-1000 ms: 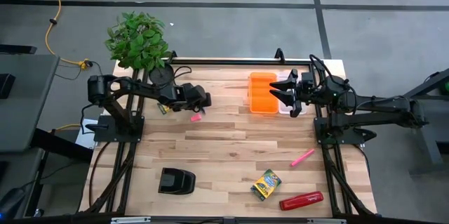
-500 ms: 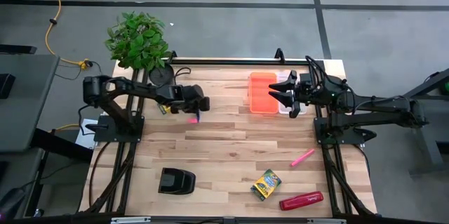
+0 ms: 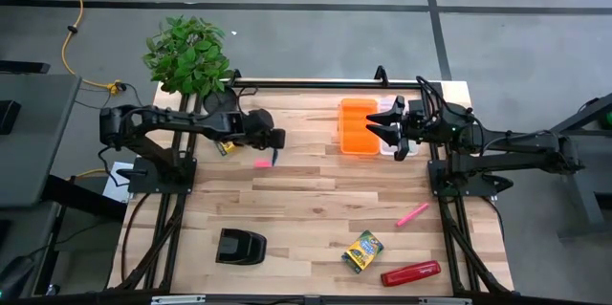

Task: Pack school essentials
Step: Put the blue pen into the orange supply box

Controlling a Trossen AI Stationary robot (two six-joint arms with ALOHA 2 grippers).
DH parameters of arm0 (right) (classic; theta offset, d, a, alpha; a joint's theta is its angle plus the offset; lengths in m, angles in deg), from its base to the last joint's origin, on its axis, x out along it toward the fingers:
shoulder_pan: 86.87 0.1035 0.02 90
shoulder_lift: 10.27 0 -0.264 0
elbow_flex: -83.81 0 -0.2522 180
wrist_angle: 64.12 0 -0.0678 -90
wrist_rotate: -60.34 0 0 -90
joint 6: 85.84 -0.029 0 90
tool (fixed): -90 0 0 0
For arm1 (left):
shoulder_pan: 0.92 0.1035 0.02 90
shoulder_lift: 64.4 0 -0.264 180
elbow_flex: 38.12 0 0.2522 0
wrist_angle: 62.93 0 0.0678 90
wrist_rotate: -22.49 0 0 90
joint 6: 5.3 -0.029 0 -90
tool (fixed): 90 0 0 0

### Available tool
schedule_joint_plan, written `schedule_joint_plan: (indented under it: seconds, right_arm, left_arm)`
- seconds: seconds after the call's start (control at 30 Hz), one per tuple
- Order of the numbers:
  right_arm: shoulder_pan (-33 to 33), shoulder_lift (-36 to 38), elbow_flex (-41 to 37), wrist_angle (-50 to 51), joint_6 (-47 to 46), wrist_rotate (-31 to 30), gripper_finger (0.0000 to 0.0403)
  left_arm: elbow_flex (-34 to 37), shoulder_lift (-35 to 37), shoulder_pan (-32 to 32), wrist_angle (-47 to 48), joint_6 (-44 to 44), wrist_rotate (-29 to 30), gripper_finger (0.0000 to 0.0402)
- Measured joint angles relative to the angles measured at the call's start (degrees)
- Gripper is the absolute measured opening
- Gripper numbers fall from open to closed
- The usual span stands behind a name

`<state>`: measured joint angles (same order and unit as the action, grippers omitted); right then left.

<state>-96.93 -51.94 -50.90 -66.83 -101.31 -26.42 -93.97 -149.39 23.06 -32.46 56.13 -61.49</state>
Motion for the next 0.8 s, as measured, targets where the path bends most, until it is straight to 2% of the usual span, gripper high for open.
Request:
schedule_joint_plan:
  seconds: [0.13, 0.33, 0.53, 0.63, 0.8]
  right_arm:
    - [-0.01, 0.0, 0.0, 0.0, -0.06, 0.0, 0.0135]
    - [0.0, 0.0, 0.0, 0.0, -0.08, 0.0, 0.0135]
    - [-0.01, 0.0, 0.0, 0.0, -0.13, 0.0, 0.0135]
    - [0.0, 0.0, 0.0, 0.02, -1.15, 0.0, 0.0135]
    - [-0.01, -0.02, 0.0, 0.48, -1.05, -0.02, 0.0135]
  left_arm:
    - [0.0, -1.64, -0.05, -1.01, 0.45, -0.22, 0.0019]
    - [-0.77, -4.9, -0.8, -7.44, 0.11, -1.07, 0.009]
    - [-3.63, -6.93, -1.6, -0.25, -0.17, 2.34, 0.0149]
    - [-4.22, -7.16, -1.6, 2.03, -0.57, 4.77, 0.0163]
    - [-4.26, -7.41, -1.76, 0.83, -0.57, 5.22, 0.0165]
